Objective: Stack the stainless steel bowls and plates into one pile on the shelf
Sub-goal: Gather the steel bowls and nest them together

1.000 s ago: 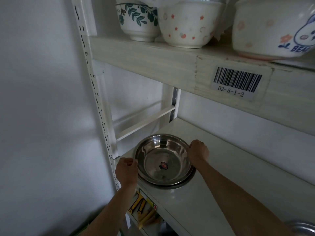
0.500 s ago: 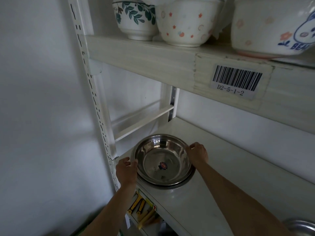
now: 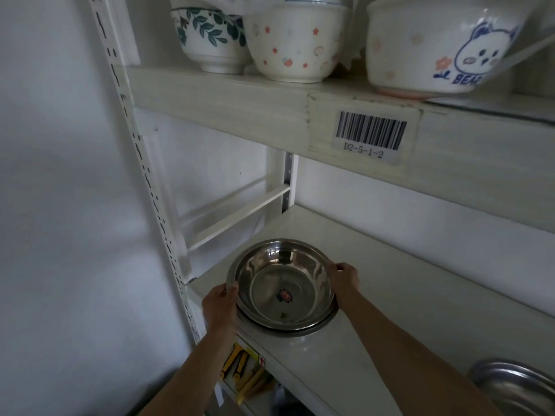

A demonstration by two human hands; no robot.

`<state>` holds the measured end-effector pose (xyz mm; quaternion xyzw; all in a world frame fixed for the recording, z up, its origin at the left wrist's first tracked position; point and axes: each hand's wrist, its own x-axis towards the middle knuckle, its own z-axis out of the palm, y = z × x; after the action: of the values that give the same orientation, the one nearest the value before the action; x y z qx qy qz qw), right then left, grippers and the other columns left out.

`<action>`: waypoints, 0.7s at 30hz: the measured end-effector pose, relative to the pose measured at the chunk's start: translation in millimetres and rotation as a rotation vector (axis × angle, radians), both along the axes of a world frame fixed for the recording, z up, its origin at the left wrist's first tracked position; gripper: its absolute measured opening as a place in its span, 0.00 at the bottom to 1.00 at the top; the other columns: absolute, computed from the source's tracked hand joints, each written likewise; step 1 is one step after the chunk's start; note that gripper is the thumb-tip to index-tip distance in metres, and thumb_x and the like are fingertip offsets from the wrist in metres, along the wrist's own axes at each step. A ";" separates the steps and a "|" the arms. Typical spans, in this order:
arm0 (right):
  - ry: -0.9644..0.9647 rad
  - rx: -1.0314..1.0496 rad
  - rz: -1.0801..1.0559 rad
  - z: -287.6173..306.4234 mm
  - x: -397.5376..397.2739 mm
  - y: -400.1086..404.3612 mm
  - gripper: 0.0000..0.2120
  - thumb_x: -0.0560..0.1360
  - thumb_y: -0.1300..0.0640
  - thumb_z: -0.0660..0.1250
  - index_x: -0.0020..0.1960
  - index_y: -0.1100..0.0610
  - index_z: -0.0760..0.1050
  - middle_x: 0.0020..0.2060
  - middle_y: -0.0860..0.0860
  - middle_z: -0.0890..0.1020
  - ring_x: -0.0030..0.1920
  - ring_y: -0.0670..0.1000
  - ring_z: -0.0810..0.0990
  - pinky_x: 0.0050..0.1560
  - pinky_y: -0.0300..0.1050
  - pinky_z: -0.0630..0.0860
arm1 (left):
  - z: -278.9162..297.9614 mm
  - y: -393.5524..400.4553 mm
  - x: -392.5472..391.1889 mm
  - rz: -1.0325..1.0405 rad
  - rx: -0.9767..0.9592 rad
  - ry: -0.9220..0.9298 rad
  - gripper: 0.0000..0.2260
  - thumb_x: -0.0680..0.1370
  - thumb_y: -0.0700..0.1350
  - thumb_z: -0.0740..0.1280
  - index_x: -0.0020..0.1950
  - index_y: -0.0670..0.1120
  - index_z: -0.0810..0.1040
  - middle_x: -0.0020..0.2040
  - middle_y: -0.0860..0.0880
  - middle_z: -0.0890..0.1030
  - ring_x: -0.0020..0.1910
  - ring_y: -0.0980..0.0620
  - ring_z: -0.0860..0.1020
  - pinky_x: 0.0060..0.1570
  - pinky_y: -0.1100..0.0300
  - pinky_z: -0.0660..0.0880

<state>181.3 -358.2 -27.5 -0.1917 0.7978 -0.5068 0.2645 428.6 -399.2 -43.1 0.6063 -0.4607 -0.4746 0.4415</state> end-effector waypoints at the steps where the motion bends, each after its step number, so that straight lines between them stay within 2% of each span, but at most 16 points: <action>1: 0.005 -0.001 -0.010 -0.4 -3.0 5.4 0.15 0.73 0.47 0.67 0.48 0.59 0.82 0.41 0.56 0.84 0.44 0.57 0.82 0.45 0.45 0.76 | -0.4 2.9 -2.5 -0.005 0.009 0.007 0.18 0.76 0.43 0.67 0.27 0.44 0.70 0.28 0.45 0.72 0.31 0.49 0.69 0.36 0.56 0.67; 3: 0.012 -0.005 -0.037 -2.1 -10.4 17.0 0.15 0.73 0.46 0.67 0.46 0.58 0.82 0.41 0.56 0.85 0.44 0.58 0.82 0.47 0.48 0.78 | 0.3 10.6 -8.6 -0.027 0.014 0.025 0.16 0.76 0.43 0.67 0.29 0.41 0.72 0.30 0.43 0.74 0.33 0.47 0.70 0.37 0.55 0.68; 6: 0.023 -0.020 -0.077 0.9 -18.3 37.6 0.12 0.74 0.48 0.67 0.42 0.56 0.80 0.38 0.55 0.83 0.43 0.57 0.81 0.48 0.50 0.78 | 1.0 22.7 -20.2 -0.058 0.017 0.041 0.14 0.76 0.43 0.67 0.37 0.34 0.77 0.34 0.39 0.79 0.35 0.47 0.73 0.40 0.54 0.73; 11: 0.019 -0.040 -0.156 2.5 -30.8 74.5 0.12 0.73 0.49 0.68 0.45 0.58 0.82 0.39 0.57 0.84 0.43 0.58 0.82 0.47 0.50 0.79 | 4.0 45.0 -38.6 -0.094 0.006 0.043 0.15 0.76 0.42 0.66 0.40 0.29 0.76 0.32 0.41 0.75 0.32 0.49 0.71 0.35 0.59 0.68; 15: 0.032 -0.036 -0.205 2.9 -40.4 107.5 0.12 0.73 0.48 0.68 0.43 0.57 0.82 0.38 0.56 0.84 0.42 0.58 0.81 0.47 0.50 0.78 | 3.9 65.9 -51.4 -0.118 0.014 0.082 0.13 0.76 0.42 0.67 0.38 0.32 0.77 0.32 0.42 0.75 0.32 0.49 0.71 0.35 0.60 0.68; 18: 0.021 -0.046 -0.242 5.5 -43.9 130.0 0.11 0.73 0.49 0.68 0.38 0.55 0.80 0.35 0.55 0.83 0.39 0.57 0.81 0.45 0.50 0.79 | 1.8 82.2 -59.2 -0.131 0.023 0.106 0.13 0.76 0.41 0.67 0.36 0.33 0.77 0.31 0.43 0.74 0.32 0.49 0.70 0.34 0.59 0.67; 21: 0.037 -0.057 -0.260 7.4 -47.2 150.2 0.10 0.75 0.52 0.68 0.40 0.57 0.79 0.36 0.56 0.82 0.39 0.56 0.80 0.43 0.47 0.75 | -1.8 98.1 -64.2 -0.152 0.029 0.115 0.11 0.76 0.43 0.68 0.40 0.35 0.79 0.35 0.42 0.78 0.35 0.48 0.74 0.38 0.57 0.71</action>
<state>134.1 -208.0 -20.1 -0.1033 0.8059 -0.5556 0.1764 364.4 -301.1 -44.8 0.5477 -0.4725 -0.5472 0.4211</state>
